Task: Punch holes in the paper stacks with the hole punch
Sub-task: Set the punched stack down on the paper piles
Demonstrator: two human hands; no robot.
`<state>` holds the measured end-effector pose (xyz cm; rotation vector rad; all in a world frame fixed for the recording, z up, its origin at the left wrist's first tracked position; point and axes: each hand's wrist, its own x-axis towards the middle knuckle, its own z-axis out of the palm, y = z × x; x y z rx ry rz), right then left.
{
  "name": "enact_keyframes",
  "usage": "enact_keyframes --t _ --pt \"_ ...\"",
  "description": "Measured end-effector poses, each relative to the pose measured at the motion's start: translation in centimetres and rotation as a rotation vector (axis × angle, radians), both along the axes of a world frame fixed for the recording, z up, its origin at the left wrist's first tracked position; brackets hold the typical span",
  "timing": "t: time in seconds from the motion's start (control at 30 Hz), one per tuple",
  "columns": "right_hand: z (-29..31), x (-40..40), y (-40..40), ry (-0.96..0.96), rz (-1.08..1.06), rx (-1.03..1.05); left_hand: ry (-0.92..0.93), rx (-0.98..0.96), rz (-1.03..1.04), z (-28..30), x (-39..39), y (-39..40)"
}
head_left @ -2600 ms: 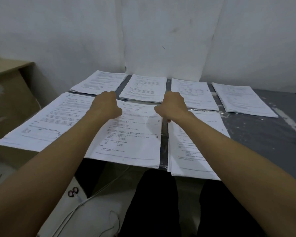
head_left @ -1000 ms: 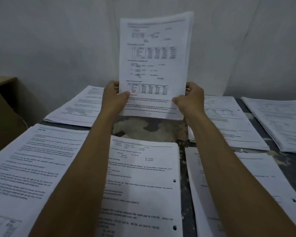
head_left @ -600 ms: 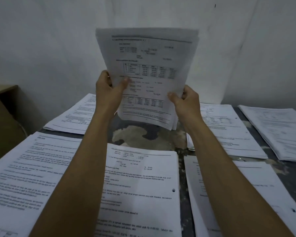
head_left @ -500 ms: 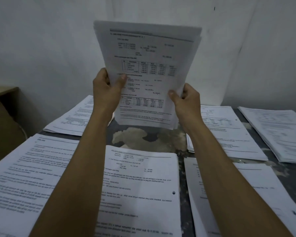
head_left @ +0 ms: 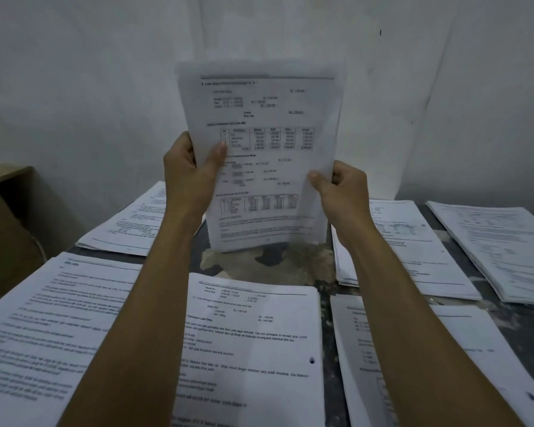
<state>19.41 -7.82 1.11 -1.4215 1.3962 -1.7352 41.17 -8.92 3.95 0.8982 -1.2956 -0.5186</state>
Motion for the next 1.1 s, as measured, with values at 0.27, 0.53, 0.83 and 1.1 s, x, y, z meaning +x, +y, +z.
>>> enact_keyframes --t 0.27,0.53,0.83,1.1 --pt "0.3 0.9 0.0 -0.001 0.003 -0.042 -0.01 -0.074 0.034 0.5 0.6 -0.2" --pt "-0.8 1.4 -0.1 -0.078 -0.007 0.038 0.035 0.035 -0.034 -1.5 0.9 -0.7" --pt "-0.8 2.2 0.1 -0.121 0.039 0.109 0.035 0.024 -0.075 -1.2 0.5 -0.3" --pt "-0.8 2.6 0.1 -0.144 0.064 0.099 0.051 0.02 -0.065 -1.2 0.6 -0.3"
